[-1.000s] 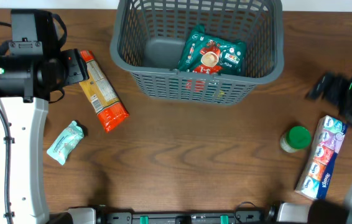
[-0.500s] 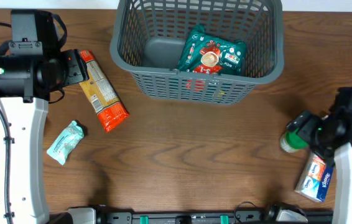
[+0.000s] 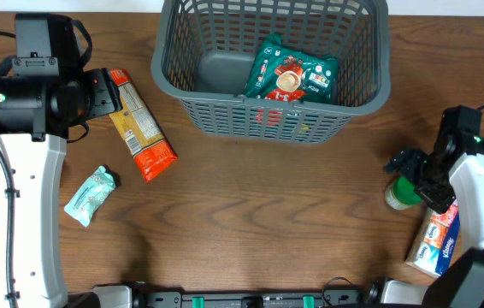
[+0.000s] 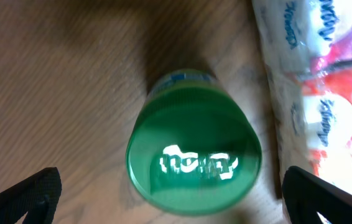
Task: Pack container
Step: 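Move the right gripper down over the green-capped Knorr jar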
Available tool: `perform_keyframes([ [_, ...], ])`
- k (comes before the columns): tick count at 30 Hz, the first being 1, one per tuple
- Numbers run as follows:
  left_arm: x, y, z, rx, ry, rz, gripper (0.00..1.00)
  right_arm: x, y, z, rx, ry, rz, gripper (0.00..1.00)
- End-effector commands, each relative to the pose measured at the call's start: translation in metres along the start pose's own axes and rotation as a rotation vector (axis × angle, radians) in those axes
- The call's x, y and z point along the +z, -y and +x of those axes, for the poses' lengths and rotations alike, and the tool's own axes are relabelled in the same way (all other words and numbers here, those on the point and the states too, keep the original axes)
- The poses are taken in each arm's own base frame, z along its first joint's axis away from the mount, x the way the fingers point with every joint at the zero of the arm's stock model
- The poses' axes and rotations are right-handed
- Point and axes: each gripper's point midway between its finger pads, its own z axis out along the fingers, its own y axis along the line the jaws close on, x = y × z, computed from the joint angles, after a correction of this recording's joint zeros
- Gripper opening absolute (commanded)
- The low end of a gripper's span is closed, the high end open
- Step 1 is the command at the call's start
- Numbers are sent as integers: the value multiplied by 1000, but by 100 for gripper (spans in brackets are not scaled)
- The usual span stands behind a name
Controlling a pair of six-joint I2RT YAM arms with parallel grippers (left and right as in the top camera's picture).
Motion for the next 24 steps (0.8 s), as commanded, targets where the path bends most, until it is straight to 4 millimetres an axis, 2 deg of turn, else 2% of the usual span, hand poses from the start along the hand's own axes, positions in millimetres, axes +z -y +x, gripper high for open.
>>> perform_keyframes([
  [1, -8, -2, -2, -22, 19, -1, 70, 10, 2, -2, 8, -10, 36, 99],
  [24, -8, -2, -2, -22, 19, -1, 70, 52, 2, -7, 2, -51, 83, 99],
])
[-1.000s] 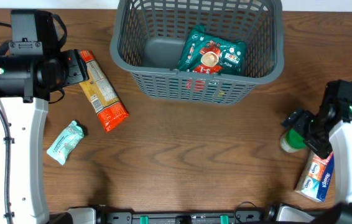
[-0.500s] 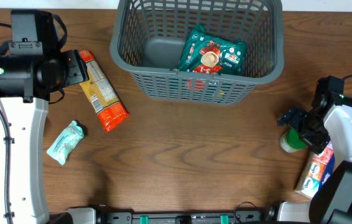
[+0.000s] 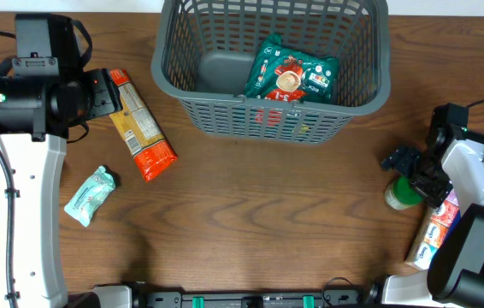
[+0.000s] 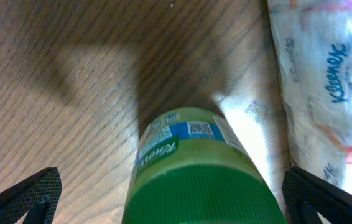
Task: Pack container
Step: 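Move the right gripper down over the green-capped Knorr jar, then grasp the Knorr jar with the right gripper and lift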
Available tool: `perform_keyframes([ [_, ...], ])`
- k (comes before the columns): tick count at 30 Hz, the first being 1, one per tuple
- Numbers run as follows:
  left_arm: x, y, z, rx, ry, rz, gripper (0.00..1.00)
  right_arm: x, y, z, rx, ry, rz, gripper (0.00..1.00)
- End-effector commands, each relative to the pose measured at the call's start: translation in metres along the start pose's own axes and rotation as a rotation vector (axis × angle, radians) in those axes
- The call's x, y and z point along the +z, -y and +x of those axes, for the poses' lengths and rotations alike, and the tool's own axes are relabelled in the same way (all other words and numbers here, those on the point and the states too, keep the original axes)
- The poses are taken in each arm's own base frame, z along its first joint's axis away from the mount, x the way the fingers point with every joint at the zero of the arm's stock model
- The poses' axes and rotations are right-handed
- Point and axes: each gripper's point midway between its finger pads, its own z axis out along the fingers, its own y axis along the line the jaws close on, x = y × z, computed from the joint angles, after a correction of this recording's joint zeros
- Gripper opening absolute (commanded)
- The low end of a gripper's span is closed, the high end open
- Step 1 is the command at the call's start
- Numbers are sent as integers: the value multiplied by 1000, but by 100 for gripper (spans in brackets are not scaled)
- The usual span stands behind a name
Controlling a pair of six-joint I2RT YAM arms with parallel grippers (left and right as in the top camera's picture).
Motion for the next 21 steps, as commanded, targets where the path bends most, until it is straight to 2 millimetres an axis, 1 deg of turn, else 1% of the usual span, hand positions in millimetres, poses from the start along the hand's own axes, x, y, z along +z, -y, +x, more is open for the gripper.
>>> perform_keyframes([
  [1, -8, -2, -2, -22, 21, -1, 70, 14, 4, 9, 3, -32, 36, 99],
  [8, -8, -2, -2, -22, 21, -1, 70, 35, 11, 24, 2, -53, 45, 99],
  [11, -8, -2, -2, -22, 21, 0, 69, 41, 12, 28, 2, -54, 46, 99],
  [14, -8, -2, -2, -22, 21, -1, 69, 42, 12, 28, 2, -54, 46, 99],
  [19, -8, -2, -2, -22, 21, -1, 69, 42, 12, 28, 2, -53, 46, 93],
  [20, -8, -2, -2, -22, 21, -1, 69, 42, 12, 28, 2, -53, 46, 91],
  [21, -8, -2, -2, -22, 21, -1, 69, 42, 12, 28, 2, -53, 46, 86],
])
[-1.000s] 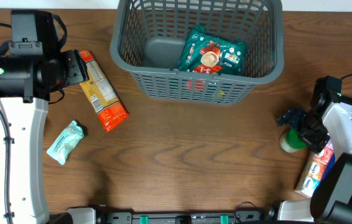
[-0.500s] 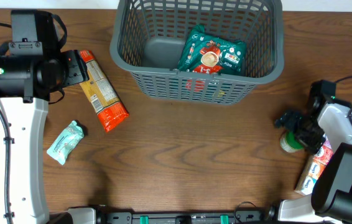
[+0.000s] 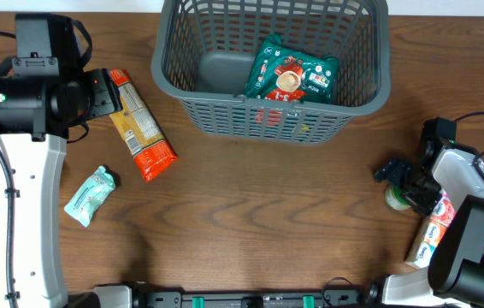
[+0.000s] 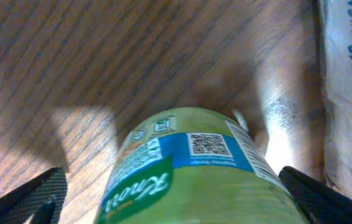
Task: Pack container
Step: 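Grasp the Knorr jar with the right gripper and lift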
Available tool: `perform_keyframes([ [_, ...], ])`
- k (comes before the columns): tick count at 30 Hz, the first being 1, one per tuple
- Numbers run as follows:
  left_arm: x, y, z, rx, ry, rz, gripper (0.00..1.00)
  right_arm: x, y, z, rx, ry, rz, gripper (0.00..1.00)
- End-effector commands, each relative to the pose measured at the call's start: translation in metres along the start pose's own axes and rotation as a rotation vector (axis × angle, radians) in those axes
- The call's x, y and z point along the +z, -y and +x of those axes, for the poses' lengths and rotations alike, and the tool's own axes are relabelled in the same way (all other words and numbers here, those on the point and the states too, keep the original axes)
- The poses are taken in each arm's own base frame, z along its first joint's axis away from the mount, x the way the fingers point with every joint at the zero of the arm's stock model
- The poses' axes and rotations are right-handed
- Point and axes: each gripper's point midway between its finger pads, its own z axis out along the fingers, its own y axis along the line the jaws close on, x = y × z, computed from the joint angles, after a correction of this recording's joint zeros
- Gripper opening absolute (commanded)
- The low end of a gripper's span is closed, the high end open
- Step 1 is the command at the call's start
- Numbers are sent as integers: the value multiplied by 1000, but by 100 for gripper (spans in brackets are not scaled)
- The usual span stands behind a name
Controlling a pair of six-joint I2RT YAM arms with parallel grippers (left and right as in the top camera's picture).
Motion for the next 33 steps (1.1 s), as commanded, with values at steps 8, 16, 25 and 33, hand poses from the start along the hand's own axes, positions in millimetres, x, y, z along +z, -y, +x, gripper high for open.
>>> perform_keyframes([
  [8, -8, -2, -2, -22, 22, -1, 69, 8, 6, 10, 5, -24, 37, 63],
  [16, -8, -2, -2, -22, 22, -1, 70, 8, 6, 10, 5, -24, 37, 49],
  [25, -8, -2, -2, -22, 21, -1, 70, 4, 2, 4, 6, -11, 22, 1],
  [33, -8, -2, -2, -21, 22, -1, 70, -75, -20, -49, -43, 145, -54, 1],
])
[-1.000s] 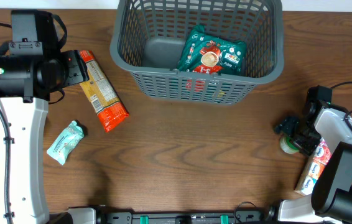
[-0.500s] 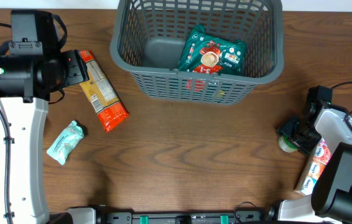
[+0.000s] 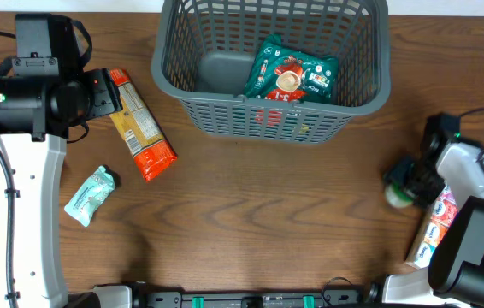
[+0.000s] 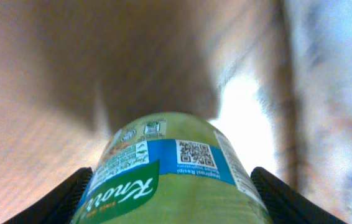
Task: Pack container
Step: 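Grasp the Knorr jar with the right gripper and lift, then carry the jar into the basket and release it upright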
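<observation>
A green Knorr jar (image 3: 398,195) with a green lid stands on the table at the right. In the right wrist view the jar (image 4: 173,168) fills the lower frame. My right gripper (image 3: 410,180) is shut on it, and both dark fingers (image 4: 79,190) press its sides. The grey plastic basket (image 3: 370,96) at the back holds a red and green packet (image 3: 293,75). My left gripper (image 3: 98,94) hovers at the far left beside an orange packet (image 3: 139,128); its jaws are hidden from view.
A teal pouch (image 3: 90,195) lies on the table at the left. A tissue pack (image 3: 437,235) lies right behind the jar, near the right edge. A pale item pokes in at the left edge.
My right gripper's fingers stood wide apart on either side of the jar; now they are closed against its sides. The left arm has not moved.
My open right gripper looked straight down on the jar's green lid. Then it was lower and tilted, seeing the jar's side. Then it was lower still with the label close between its spread fingers. Now it grips the jar.
</observation>
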Available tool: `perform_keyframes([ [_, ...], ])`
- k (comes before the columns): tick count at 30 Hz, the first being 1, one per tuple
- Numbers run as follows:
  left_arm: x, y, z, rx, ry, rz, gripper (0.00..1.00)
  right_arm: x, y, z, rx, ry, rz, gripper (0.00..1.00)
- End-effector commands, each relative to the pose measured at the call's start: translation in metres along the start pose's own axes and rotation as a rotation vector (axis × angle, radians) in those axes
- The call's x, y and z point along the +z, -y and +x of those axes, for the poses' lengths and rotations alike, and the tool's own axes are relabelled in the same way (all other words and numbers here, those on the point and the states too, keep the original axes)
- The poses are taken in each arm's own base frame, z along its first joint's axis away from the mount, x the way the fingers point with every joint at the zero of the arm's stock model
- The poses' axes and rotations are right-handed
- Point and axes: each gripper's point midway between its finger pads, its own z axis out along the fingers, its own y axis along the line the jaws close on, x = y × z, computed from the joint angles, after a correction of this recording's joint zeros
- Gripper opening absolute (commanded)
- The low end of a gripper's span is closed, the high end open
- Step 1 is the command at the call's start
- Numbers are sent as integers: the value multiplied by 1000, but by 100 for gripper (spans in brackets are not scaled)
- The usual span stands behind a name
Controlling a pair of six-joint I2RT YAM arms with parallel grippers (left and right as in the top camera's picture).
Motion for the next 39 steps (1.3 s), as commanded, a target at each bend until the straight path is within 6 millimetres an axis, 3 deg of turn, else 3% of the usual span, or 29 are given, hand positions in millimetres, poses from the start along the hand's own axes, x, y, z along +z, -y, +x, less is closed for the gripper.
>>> perform_keyframes([
  [1, -8, -2, -3, -22, 23, -1, 70, -70, -21, -49, -37, 192, -82, 1],
  [6, -8, -2, -3, -22, 23, -1, 70, -182, -36, -89, -69, 429, -184, 1],
  [10, -8, -2, -3, -22, 23, -1, 70, -275, -53, -99, -187, 641, -258, 1],
  [15, -8, -2, -3, -22, 23, -1, 70, -376, -102, -79, -542, 920, -331, 1],
  [19, -8, -2, -3, -22, 23, -1, 70, -419, -163, -37, -982, 1104, -394, 1],
  [22, -8, -2, -3, -22, 23, -1, 69, -418, -205, -2, -1293, 1151, -423, 1],
  [27, -8, -2, -3, -22, 23, -1, 70, -383, -269, 43, -1596, 1081, -517, 1],
  [32, -8, -2, -2, -22, 22, -1, 69, -329, -332, 74, -1740, 934, -668, 1],
  [39, -7, -3, 1, -20, 9, -4, 69, -223, -405, 102, -1804, 698, -727, 1],
])
